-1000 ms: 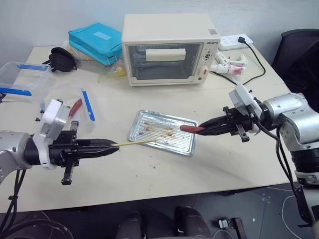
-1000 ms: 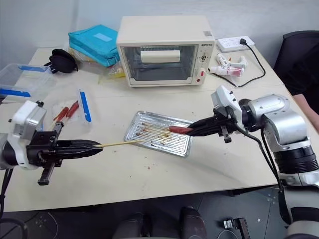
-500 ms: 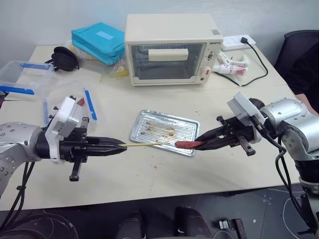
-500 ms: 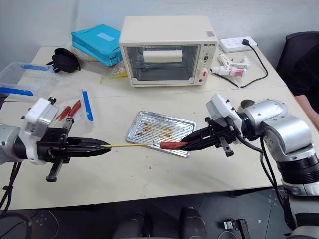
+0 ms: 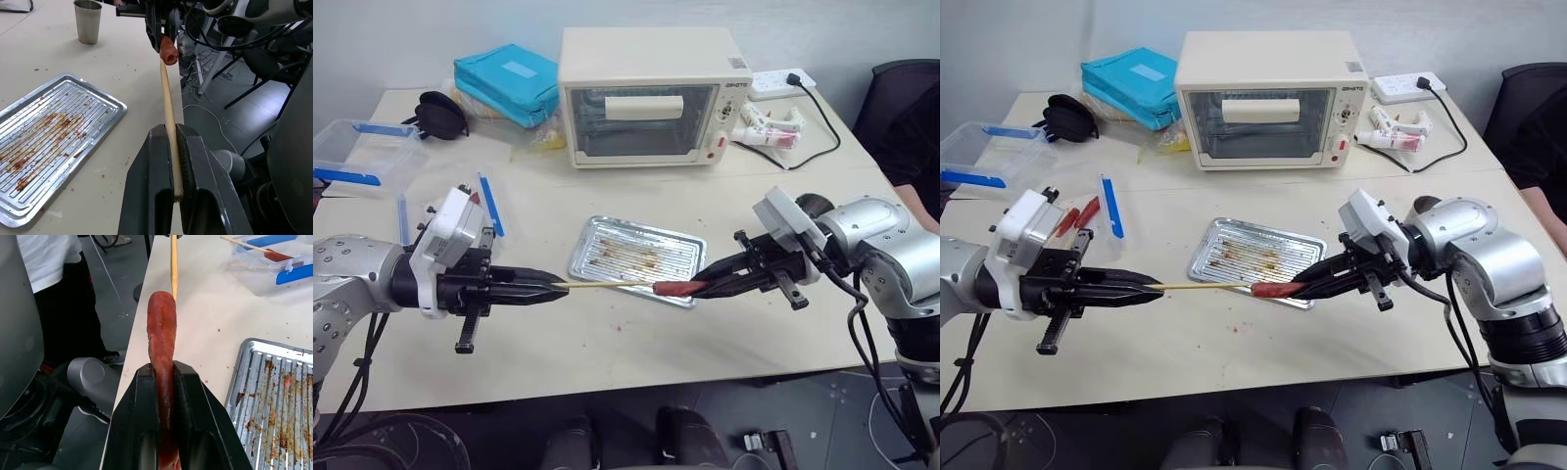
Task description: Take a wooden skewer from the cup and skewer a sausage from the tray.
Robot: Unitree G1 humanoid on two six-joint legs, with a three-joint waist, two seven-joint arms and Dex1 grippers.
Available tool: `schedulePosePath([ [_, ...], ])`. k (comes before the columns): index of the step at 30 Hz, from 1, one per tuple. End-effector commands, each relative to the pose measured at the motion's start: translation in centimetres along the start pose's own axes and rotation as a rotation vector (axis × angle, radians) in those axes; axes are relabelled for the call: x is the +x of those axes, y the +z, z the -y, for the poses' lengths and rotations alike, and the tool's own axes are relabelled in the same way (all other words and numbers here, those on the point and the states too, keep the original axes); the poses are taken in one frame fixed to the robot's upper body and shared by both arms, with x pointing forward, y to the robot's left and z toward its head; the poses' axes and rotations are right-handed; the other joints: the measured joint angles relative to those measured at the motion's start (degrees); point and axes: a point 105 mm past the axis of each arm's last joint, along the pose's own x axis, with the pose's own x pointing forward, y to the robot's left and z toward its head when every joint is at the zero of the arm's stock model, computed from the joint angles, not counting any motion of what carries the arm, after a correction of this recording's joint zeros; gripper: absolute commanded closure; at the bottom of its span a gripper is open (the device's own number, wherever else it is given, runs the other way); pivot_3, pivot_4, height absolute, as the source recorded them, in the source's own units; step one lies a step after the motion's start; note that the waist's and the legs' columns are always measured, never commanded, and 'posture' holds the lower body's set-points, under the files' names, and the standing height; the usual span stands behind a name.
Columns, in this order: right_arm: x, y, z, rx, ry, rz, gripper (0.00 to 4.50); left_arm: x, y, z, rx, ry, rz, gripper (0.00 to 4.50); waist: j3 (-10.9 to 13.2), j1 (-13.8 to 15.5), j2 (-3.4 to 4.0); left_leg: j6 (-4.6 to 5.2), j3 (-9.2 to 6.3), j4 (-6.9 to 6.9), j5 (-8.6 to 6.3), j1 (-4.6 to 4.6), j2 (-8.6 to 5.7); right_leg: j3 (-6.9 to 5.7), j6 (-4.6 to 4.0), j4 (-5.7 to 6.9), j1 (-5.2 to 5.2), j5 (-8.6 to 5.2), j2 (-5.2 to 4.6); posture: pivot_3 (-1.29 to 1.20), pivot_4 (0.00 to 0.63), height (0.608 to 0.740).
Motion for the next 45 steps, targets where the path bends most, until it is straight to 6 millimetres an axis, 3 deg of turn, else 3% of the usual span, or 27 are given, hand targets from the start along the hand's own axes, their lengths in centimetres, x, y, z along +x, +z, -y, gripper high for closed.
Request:
schedulePosePath([
  [1,0.2,0.2,0.1,-0.023,0.009,0.004,4.21,-0.1,0.6,0.3,0.04,-0.009,-0.003,4.5,0.0,0.0,0.0,0.0,0.0,0.0,0.0,0.0,0.0,-0.01,0.0,0.0,0.0,0.0,0.0,0.0,0.15,0.74],
  [23,-1.1,-0.4,0.4,-0.001,-0.027,-0.02,4.21,-1.2,0.1,0.0,0.046,0.034,-0.031,4.5,0.0,0.0,0.0,0.0,0.0,0.03,0.0,0.0,0.0,-0.09,0.0,0.02,0.0,0.0,0.01,0.0,0.15,0.74],
  [45,0.7,0.8,0.6,-0.026,-0.003,0.037,4.21,0.0,0.4,-0.3,0.064,-0.01,-0.018,4.5,0.0,0.0,0.0,0.0,0.0,0.05,0.0,0.0,0.0,-0.1,0.0,0.05,0.0,0.0,0.01,0.0,0.15,0.74],
])
